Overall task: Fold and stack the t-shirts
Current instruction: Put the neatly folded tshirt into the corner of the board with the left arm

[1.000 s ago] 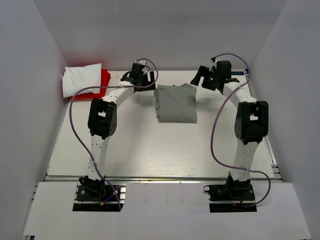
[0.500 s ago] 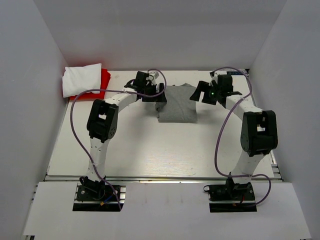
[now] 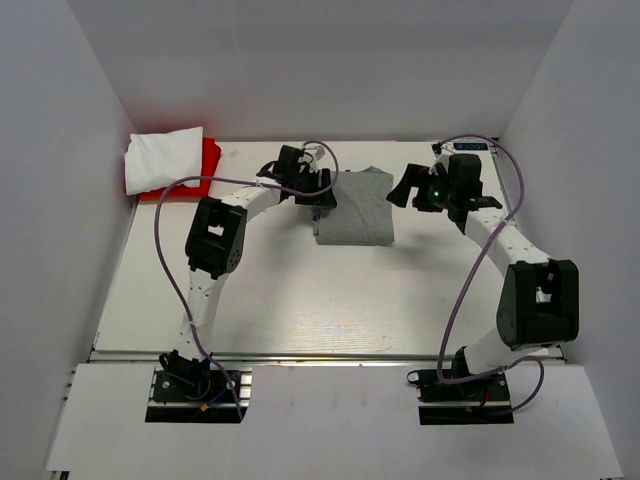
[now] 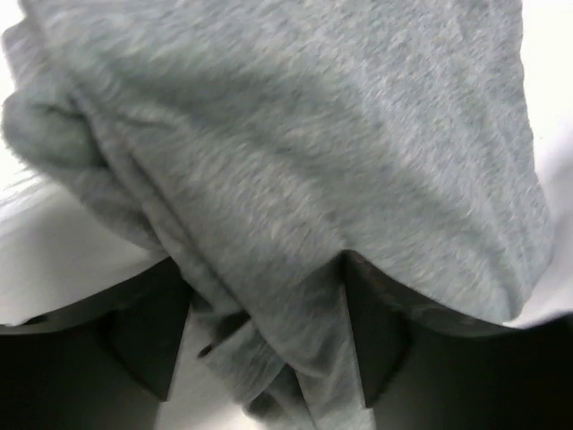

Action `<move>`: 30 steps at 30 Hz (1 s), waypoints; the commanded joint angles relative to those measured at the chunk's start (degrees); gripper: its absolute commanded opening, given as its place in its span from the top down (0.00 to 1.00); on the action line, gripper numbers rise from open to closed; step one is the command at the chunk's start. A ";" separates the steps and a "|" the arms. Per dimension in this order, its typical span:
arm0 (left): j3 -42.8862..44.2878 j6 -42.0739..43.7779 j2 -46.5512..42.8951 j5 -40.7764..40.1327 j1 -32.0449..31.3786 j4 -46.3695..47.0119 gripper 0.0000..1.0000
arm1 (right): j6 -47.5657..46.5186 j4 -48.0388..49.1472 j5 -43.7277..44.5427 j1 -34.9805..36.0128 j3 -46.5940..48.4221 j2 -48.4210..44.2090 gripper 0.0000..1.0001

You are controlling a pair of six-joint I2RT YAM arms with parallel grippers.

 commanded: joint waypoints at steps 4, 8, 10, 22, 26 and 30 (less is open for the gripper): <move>2.63 1.77 4.37 0.88 -1.76 -2.98 0.41 | -2.32 1.03 4.16 -0.39 -4.63 -7.85 0.10; 2.63 3.09 4.89 2.37 -2.82 -1.74 0.62 | -3.28 0.41 8.90 -0.39 -7.10 -11.28 0.10; 4.46 4.58 5.42 2.90 -2.82 -1.74 0.77 | -3.63 -0.29 10.49 -0.48 -8.42 -13.38 0.10; 11.58 16.26 -2.48 -4.98 -0.19 -8.84 1.00 | -4.25 -2.49 18.84 -0.48 -16.24 -25.35 0.10; 17.38 26.88 -3.01 -8.51 0.35 -15.71 1.00 | -4.16 -2.93 19.90 -0.48 -17.03 -27.81 0.10; 21.95 31.38 -3.54 -12.03 2.71 -20.81 1.00 | -3.99 -3.72 22.09 -0.48 -16.95 -28.60 0.10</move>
